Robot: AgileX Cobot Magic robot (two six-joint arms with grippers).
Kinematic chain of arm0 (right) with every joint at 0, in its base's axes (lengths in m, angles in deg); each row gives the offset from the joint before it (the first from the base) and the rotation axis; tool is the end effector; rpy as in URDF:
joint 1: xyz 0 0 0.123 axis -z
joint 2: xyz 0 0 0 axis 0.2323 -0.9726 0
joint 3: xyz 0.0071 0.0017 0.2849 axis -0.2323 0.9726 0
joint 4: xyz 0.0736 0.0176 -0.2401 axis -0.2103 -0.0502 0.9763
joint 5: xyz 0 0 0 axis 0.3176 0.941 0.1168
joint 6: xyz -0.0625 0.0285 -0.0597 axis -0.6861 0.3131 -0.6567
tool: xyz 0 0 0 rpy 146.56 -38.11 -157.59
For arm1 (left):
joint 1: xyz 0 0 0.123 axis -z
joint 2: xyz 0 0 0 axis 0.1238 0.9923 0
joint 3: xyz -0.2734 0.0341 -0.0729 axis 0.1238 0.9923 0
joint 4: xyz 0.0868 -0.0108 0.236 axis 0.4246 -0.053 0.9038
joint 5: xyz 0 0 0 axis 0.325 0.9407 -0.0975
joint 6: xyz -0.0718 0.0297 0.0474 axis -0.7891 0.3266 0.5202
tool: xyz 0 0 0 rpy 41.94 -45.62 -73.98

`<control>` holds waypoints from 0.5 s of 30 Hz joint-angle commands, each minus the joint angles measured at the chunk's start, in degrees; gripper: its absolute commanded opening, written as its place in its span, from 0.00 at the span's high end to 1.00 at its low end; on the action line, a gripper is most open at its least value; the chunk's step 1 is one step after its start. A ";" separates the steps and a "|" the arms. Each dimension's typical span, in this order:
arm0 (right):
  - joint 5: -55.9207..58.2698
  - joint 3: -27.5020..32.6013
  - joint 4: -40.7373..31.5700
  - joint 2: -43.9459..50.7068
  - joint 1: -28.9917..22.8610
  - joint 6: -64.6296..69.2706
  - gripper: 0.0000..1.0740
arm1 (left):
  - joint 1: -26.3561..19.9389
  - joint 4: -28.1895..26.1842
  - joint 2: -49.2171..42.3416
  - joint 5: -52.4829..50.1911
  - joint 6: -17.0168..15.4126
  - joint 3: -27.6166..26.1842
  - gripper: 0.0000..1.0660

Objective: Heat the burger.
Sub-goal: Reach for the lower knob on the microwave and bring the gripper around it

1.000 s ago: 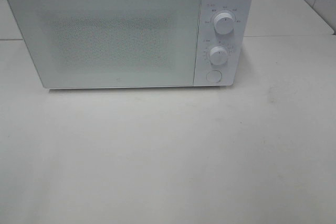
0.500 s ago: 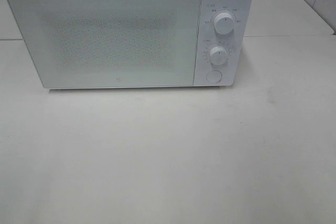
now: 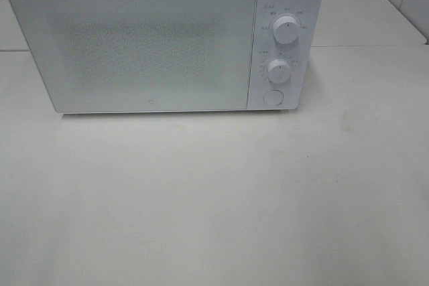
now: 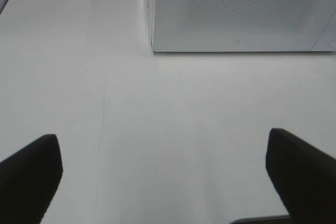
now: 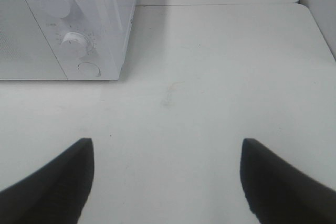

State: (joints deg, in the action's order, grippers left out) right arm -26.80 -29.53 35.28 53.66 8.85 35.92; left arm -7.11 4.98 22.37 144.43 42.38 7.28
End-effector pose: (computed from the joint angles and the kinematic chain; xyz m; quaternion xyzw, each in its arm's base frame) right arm 0.1033 0.0061 0.3035 0.0284 0.8506 0.0454 0.5231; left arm -0.0086 -0.0114 0.2827 0.0234 0.8464 -0.0592 0.5287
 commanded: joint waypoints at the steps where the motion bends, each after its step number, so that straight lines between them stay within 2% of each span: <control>1: -3.15 0.00 0.06 -3.27 0.17 0.23 0.30 | -0.06 -0.29 -0.92 0.17 -0.40 0.23 0.08; 7: -7.10 0.06 0.06 -8.54 0.17 0.23 0.30 | -0.06 -0.29 -0.92 0.17 -0.40 0.23 0.08; 12: -15.47 1.38 0.06 -15.58 0.17 0.23 0.30 | -0.06 -0.29 -0.92 0.17 -0.40 0.23 0.08; 15: -16.90 1.72 0.06 -16.27 0.17 0.23 0.30 | -0.06 -0.29 -0.92 0.17 -0.40 0.23 0.08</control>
State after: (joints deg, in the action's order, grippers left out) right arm -42.44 -27.93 35.28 37.27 8.85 35.92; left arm -7.11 4.98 22.37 144.43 42.38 7.28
